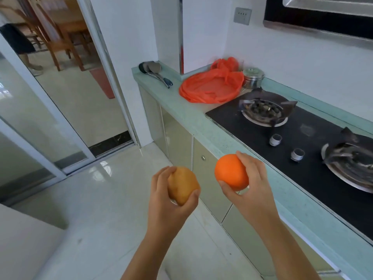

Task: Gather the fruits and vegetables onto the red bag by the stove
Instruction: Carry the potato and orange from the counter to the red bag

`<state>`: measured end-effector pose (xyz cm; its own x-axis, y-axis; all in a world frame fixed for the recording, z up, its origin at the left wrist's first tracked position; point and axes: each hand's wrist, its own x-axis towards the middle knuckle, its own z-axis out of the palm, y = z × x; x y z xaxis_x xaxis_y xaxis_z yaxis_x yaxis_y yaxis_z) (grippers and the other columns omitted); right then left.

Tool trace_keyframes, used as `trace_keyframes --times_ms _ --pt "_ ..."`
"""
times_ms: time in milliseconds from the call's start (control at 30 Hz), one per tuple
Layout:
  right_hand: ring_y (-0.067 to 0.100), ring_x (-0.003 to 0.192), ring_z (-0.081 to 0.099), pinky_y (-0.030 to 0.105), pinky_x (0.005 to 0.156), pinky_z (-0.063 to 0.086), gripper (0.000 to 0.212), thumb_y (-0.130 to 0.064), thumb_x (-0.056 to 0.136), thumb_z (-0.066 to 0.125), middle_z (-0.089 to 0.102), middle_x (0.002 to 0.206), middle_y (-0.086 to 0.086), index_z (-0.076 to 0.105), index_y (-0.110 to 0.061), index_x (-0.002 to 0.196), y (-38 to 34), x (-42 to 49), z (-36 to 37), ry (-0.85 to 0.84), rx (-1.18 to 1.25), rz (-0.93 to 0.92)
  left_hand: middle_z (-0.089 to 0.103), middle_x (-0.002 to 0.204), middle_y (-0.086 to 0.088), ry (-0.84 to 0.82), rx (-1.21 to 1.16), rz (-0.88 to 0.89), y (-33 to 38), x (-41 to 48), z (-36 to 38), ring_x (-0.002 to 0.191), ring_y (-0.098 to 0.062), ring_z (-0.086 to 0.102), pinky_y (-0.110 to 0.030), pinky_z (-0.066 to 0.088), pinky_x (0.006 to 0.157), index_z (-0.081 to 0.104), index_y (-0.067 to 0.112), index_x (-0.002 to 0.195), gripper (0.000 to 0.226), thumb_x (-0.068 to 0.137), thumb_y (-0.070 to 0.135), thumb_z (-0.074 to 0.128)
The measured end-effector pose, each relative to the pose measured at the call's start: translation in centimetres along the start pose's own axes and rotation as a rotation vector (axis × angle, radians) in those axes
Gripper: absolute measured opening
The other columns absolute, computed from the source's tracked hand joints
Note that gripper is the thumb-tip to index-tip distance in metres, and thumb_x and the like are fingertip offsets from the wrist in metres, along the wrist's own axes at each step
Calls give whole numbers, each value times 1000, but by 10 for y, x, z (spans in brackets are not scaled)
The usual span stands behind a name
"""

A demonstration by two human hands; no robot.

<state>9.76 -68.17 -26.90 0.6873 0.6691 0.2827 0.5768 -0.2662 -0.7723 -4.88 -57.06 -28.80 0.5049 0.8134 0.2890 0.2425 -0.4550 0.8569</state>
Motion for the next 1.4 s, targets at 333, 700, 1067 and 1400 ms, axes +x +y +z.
trace_keyframes --times_ms 333,700,1067,1400 --pt "13 107 42 14 71 40 70 -26 71 76 26 127 -16 35 -41 124 -15 146 101 -6 -52 -1 36 117 26 24 -70 6 -82 170 -16 108 13 37 -14 40 74 37 46 111 59 62 43 70" --pt "7 113 36 14 82 31 69 -26 73 74 32 129 -9 38 -28 132 -82 326 220 -31 -64 -94 41 121 11 33 -58 23 -151 355 -68 110 11 36 -14 39 74 36 48 111 58 59 57 61" --pt "10 115 37 14 84 29 70 -23 69 77 34 126 -8 41 -27 130 -37 422 258 19 -114 -5 44 124 9 -48 -76 56 -187 465 -32 111 4 40 -16 41 79 37 45 114 60 61 55 62" --pt "18 121 39 26 94 33 74 -25 68 77 38 132 3 41 -23 132 33 562 252 152 -106 149 41 122 18 -268 -73 177 -191 617 60 112 5 41 -21 43 84 38 45 114 58 62 53 64"
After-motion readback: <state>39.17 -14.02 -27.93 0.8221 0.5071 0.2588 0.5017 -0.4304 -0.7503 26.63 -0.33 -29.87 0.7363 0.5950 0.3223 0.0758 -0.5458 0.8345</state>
